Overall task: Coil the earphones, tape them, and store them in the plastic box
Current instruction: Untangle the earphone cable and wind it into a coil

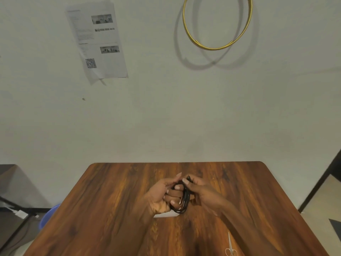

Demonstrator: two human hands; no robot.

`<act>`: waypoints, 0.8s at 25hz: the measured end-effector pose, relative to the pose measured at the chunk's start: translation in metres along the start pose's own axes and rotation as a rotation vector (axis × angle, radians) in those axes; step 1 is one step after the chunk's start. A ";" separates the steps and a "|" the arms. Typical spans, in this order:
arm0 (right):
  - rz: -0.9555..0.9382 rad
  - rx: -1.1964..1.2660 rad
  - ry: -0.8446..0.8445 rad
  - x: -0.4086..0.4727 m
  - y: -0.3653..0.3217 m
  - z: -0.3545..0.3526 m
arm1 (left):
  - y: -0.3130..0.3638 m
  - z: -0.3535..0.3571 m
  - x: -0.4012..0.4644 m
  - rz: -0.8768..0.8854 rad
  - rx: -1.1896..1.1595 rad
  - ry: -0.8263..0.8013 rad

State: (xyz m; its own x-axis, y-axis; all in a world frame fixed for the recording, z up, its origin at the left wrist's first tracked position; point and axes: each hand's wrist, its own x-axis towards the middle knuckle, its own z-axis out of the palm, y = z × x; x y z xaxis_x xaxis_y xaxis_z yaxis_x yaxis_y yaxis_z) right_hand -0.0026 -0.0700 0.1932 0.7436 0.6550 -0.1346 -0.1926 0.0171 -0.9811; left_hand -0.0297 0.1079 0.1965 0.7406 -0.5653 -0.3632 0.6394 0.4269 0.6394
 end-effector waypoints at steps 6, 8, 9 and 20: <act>0.000 0.191 -0.024 -0.006 0.022 0.004 | -0.007 0.000 0.007 -0.038 0.045 0.161; 0.022 0.182 -0.008 -0.005 0.028 0.005 | -0.009 -0.008 0.012 -0.076 -0.006 0.122; 0.037 0.188 0.000 -0.005 0.031 0.005 | -0.011 -0.012 0.014 -0.090 -0.009 0.108; 0.060 0.549 0.172 0.002 0.073 0.022 | -0.032 -0.038 0.021 -0.092 0.046 0.043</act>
State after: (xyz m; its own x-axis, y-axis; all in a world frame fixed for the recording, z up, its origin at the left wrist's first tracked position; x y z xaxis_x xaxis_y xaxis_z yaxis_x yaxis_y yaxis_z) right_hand -0.0293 -0.0514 0.1243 0.8056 0.5353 -0.2538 -0.5078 0.4032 -0.7613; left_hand -0.0271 0.1095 0.1423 0.6877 -0.5698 -0.4499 0.6959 0.3407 0.6322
